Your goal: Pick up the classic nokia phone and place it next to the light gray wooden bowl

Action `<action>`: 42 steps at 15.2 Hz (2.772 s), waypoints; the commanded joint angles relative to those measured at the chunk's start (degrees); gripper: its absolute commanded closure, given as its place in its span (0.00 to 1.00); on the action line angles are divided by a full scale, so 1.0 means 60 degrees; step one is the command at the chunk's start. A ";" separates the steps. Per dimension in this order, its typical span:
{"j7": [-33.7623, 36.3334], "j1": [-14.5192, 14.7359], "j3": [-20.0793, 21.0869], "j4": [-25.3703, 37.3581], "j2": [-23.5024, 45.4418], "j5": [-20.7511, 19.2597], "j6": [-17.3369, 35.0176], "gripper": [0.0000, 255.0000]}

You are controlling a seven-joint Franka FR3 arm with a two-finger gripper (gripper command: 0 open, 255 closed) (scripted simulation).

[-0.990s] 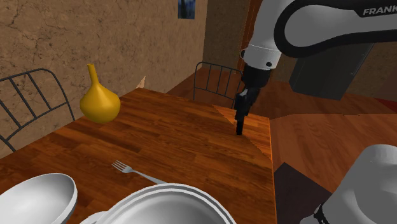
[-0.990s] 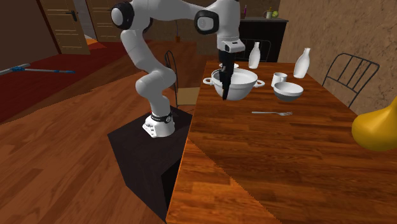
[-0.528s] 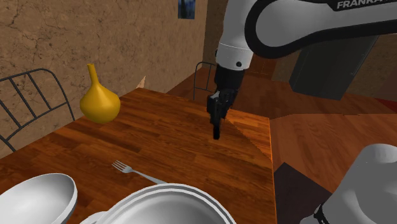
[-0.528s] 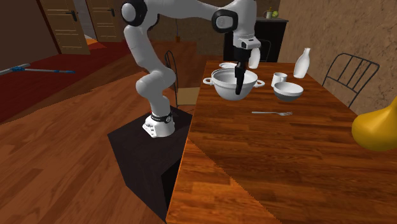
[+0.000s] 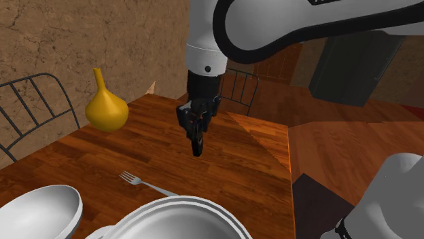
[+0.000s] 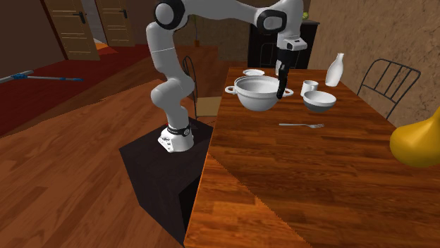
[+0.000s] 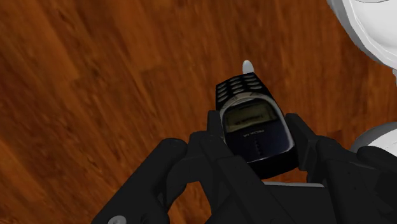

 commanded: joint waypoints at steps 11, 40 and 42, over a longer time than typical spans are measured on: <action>0.3015 0.1482 0.1129 0.5034 0.4635 -0.2519 -0.0952 1.00; 0.4190 0.3472 0.0688 0.8074 0.8491 -0.4253 -0.0460 1.00; 0.4220 0.3436 0.0675 0.7854 0.8519 -0.4277 -0.0223 1.00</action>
